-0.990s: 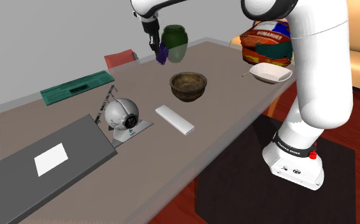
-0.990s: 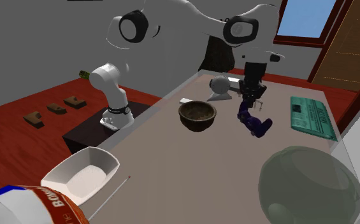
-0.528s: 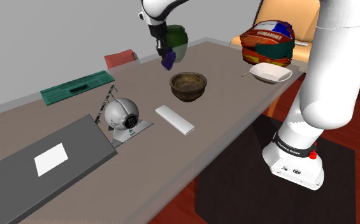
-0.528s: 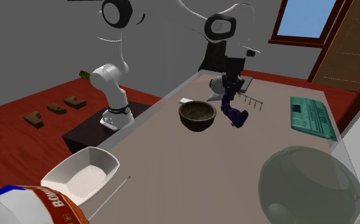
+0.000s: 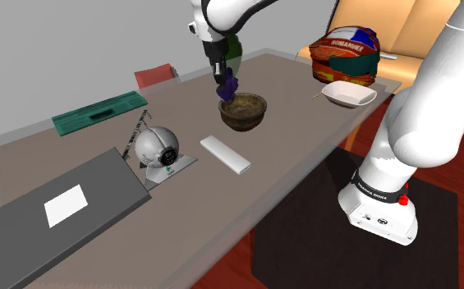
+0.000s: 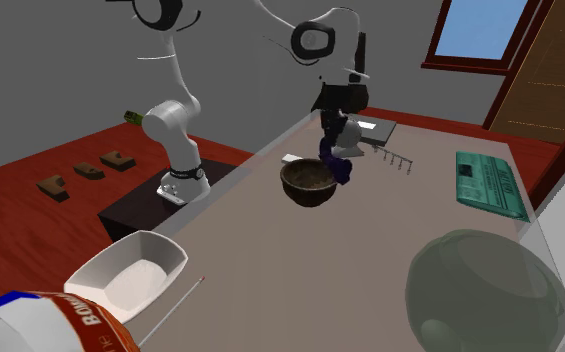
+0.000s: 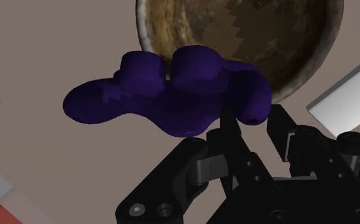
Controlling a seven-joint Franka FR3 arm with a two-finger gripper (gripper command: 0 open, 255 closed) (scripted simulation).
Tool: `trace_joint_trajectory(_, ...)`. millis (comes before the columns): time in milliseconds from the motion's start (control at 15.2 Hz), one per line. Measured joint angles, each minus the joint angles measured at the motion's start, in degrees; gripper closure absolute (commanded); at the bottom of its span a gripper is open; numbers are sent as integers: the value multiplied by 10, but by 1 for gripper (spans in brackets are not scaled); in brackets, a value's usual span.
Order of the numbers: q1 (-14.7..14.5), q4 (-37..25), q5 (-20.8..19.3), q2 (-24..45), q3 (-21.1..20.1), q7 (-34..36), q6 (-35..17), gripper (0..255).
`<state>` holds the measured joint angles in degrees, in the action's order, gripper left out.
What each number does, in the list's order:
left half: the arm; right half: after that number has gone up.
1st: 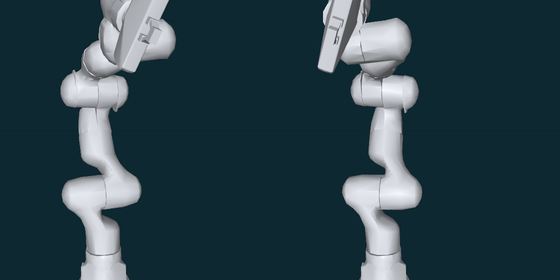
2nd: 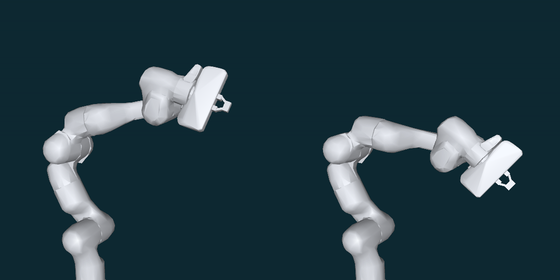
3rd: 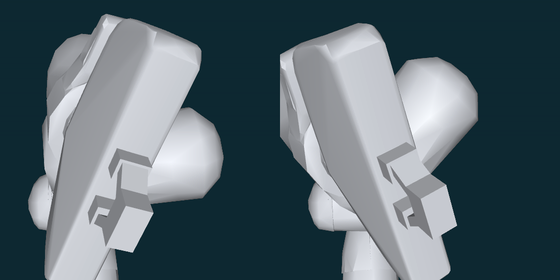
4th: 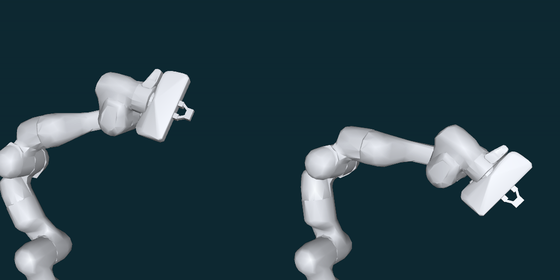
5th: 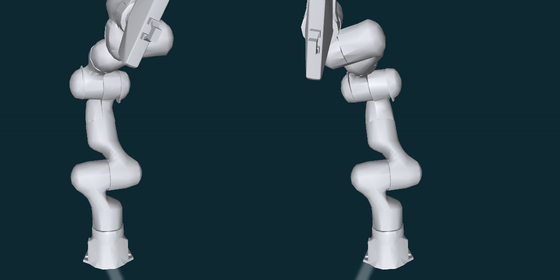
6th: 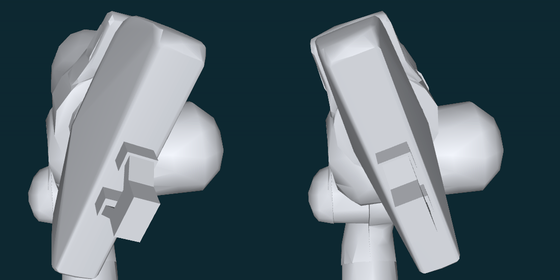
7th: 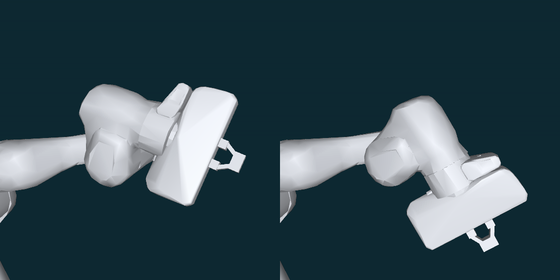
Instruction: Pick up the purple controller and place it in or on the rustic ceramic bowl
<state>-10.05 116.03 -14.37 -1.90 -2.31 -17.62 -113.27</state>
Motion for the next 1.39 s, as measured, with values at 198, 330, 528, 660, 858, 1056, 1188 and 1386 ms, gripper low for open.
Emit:
trace_joint_trajectory(198,-3,37,-2,-18,-3,11,-18,255)
trace_joint_trajectory(330,-3,47,-4,-13,-4,17,-33,255)
trace_joint_trajectory(528,-3,64,-7,-8,-3,24,-54,255)
trace_joint_trajectory(660,-3,72,-10,-2,-3,28,-67,255)
trace_joint_trajectory(858,-3,78,-13,5,-4,33,-88,255)
trace_joint_trajectory(1056,-3,82,-14,3,-4,33,-93,255)
trace_joint_trajectory(1188,-3,82,-14,4,-4,33,-95,255)
trace_joint_trajectory(1386,-3,84,-14,7,-5,35,-92,0)
